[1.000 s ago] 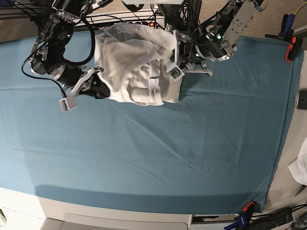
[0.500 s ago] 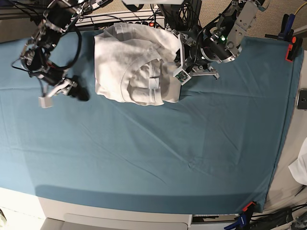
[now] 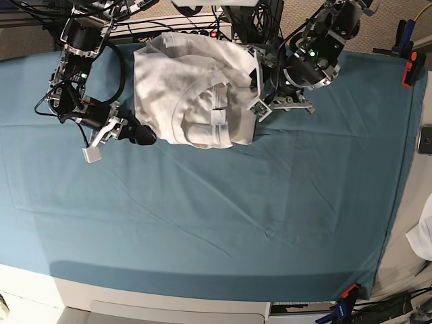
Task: Fold the T-shirt properly
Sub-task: 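Pinch the folded bundle edges with both grippers and straighten them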
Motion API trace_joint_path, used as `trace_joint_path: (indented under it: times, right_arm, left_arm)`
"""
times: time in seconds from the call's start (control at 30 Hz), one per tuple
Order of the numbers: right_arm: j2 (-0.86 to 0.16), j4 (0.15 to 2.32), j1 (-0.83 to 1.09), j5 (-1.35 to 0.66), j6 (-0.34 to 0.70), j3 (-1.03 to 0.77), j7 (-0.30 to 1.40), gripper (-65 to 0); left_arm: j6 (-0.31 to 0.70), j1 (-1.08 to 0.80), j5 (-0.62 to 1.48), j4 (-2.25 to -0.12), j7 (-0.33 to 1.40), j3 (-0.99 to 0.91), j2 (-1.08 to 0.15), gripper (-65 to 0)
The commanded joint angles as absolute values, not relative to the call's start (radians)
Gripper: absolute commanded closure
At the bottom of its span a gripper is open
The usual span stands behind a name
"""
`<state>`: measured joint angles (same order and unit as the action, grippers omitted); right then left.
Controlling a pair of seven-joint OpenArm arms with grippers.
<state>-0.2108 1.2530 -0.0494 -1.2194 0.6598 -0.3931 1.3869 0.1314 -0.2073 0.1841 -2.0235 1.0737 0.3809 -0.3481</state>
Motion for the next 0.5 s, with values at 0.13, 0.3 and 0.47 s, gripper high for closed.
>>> trace_joint_path:
  times: [0.13,0.3,0.47]
  right_arm:
    - [-0.213,1.263,-0.056,-1.245,0.667,-0.388,1.396,-10.4]
    - [-0.213,1.263,-0.056,-1.245,0.667,-0.388,1.396,-5.7]
    - [-0.213,1.263,-0.056,-1.245,0.667,-0.388,1.396,-4.9]
  left_arm:
    - [0.127,-0.239,0.158,-2.053,1.096,0.302,-0.353,-23.4]
    - [0.143,-0.335,0.245,-2.112,1.1,0.161,-0.396,-23.4]
    - [0.213,-0.452,0.449,-2.148,1.081,0.015,-0.413,-23.5]
